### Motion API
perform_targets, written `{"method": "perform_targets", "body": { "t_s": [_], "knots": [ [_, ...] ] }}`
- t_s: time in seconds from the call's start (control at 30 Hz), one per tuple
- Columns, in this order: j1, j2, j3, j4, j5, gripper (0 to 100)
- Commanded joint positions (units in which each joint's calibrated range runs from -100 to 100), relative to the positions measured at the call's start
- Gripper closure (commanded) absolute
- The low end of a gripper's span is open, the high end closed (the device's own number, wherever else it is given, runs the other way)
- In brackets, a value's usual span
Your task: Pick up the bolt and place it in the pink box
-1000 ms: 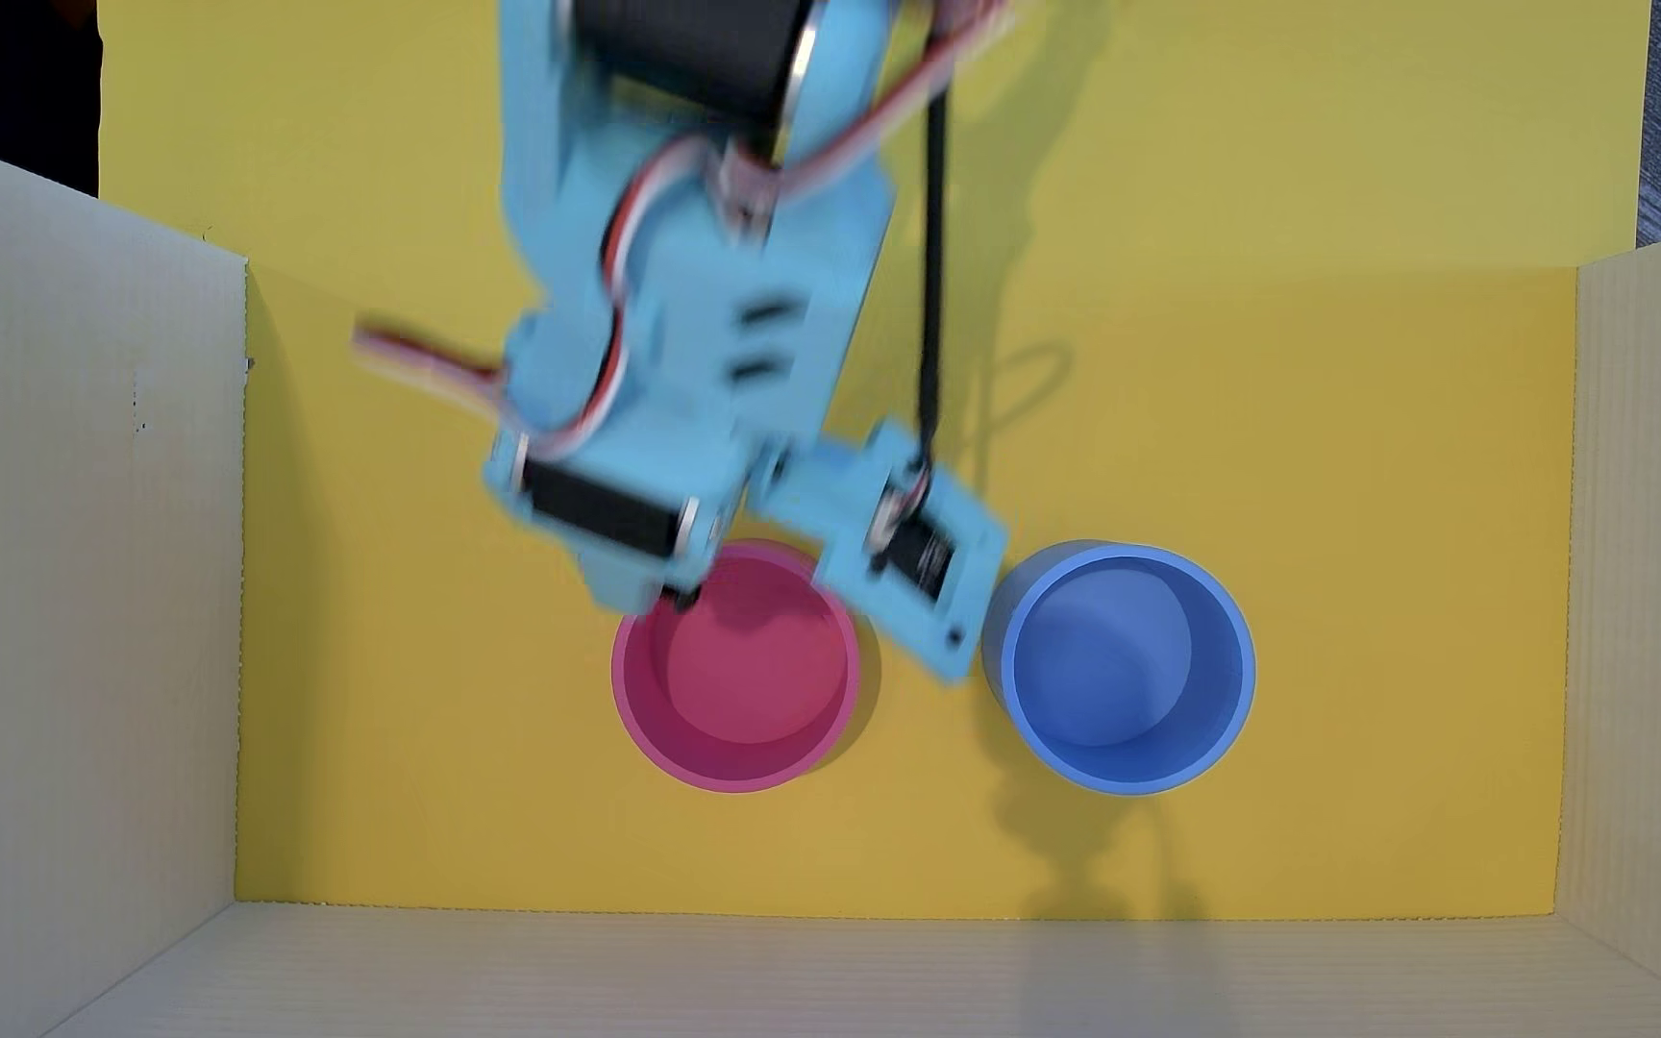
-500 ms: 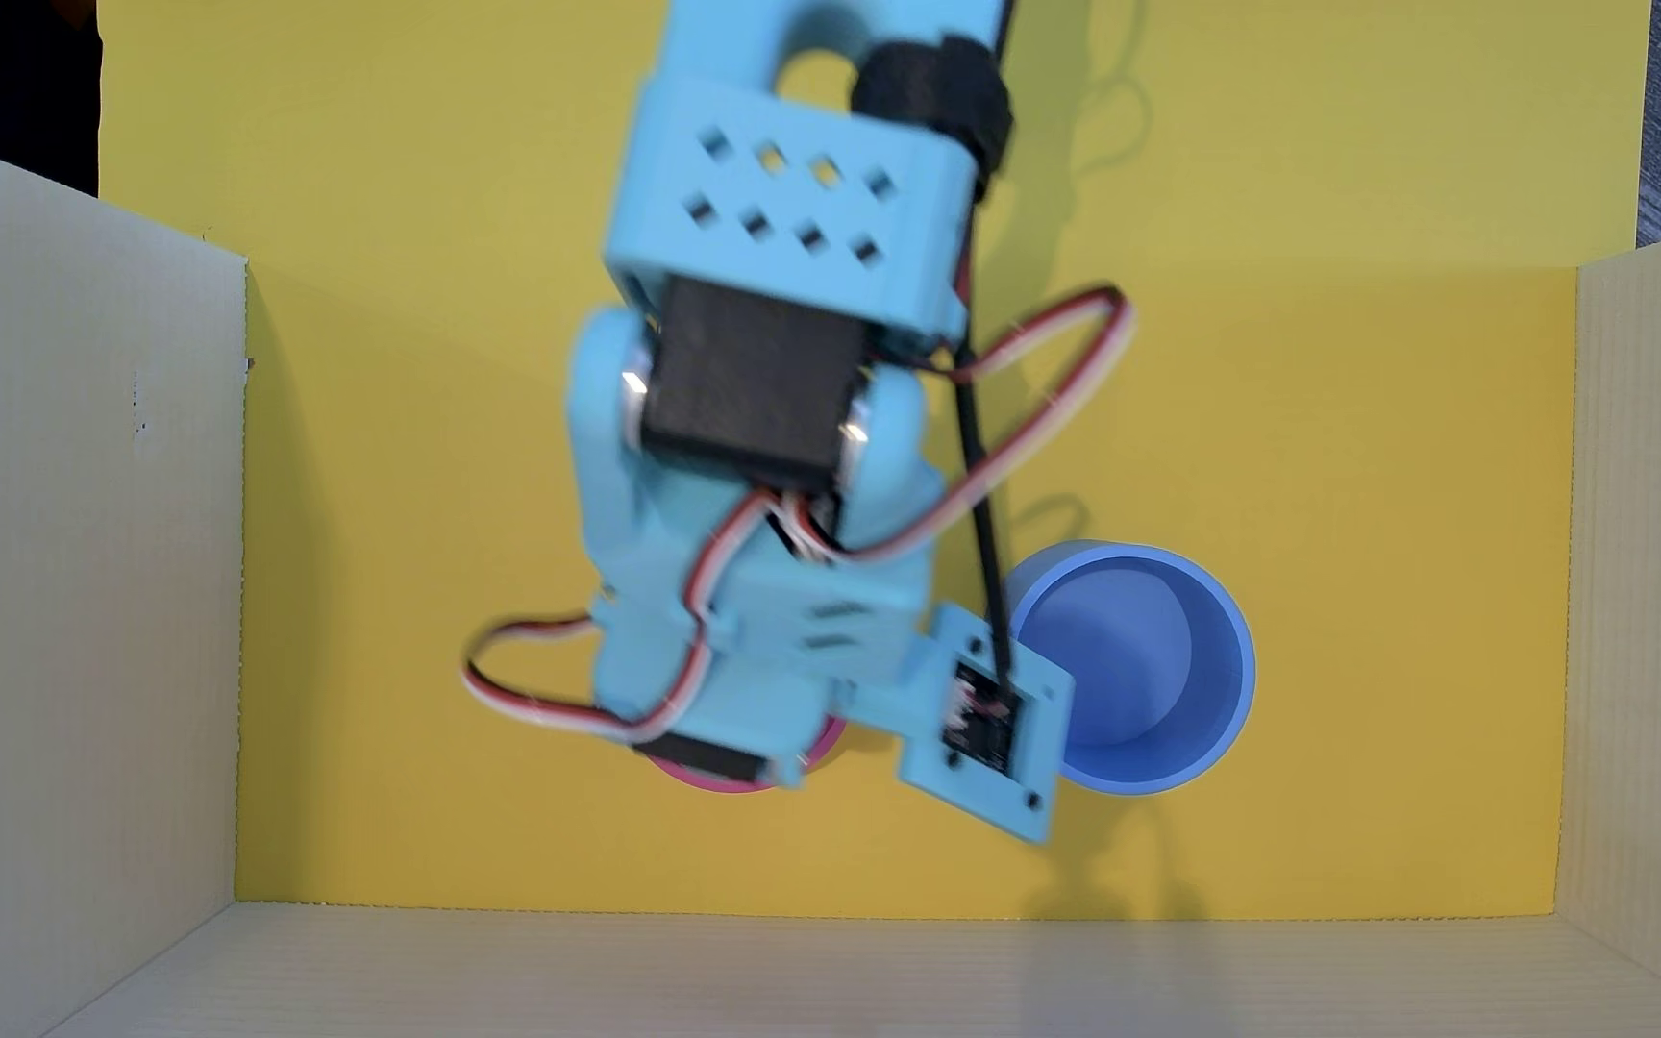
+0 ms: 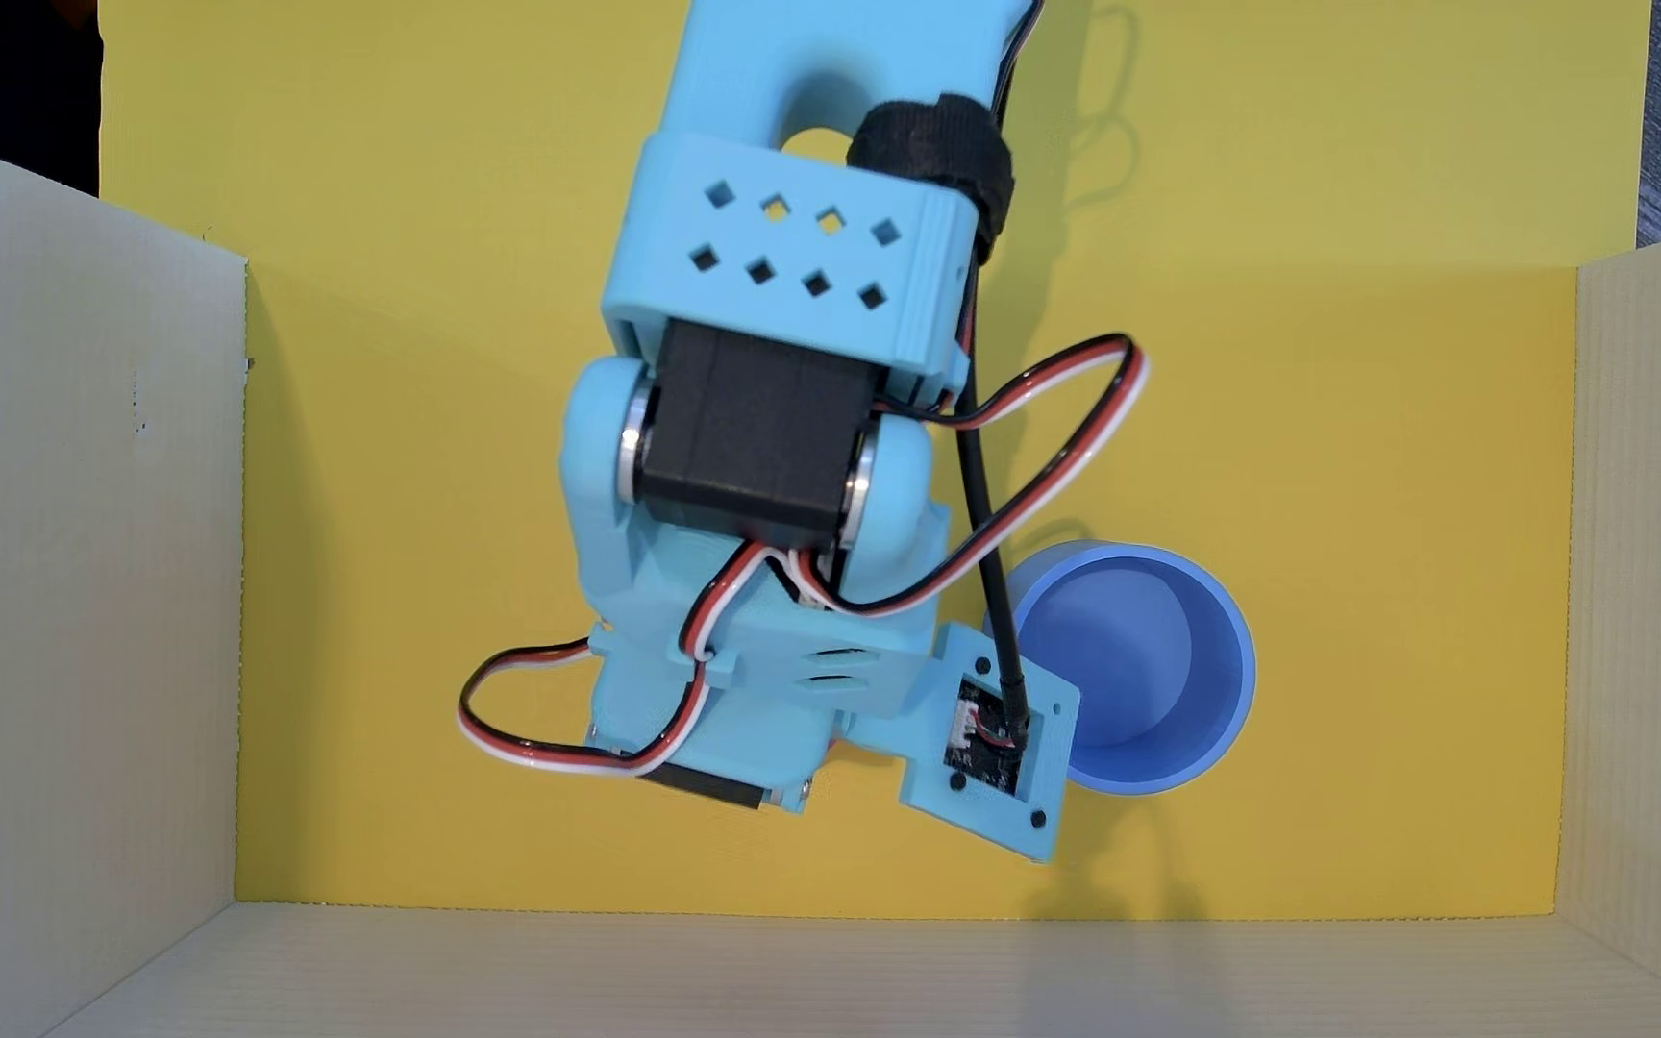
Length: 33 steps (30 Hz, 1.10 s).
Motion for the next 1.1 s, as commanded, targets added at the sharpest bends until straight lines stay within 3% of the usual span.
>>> {"method": "perform_targets", "body": {
  "t_s": [0.0, 0.13, 0.23, 0.57, 0.8, 1.07],
  "knots": [
    [0.24, -1.01, -2.65, 0.9, 0.15, 88],
    [0.24, -1.26, -2.01, 1.07, 0.36, 86],
    [0.31, -1.35, -1.92, 1.07, 0.15, 99],
    [0.83, -12.46, 3.14, 8.1, 0.05, 98],
    [-1.3, -37.88, 27.3, 3.38, 0.05, 98],
    [-2.04, -65.15, 69.36, -21.15, 0.05, 99]
  ]
}}
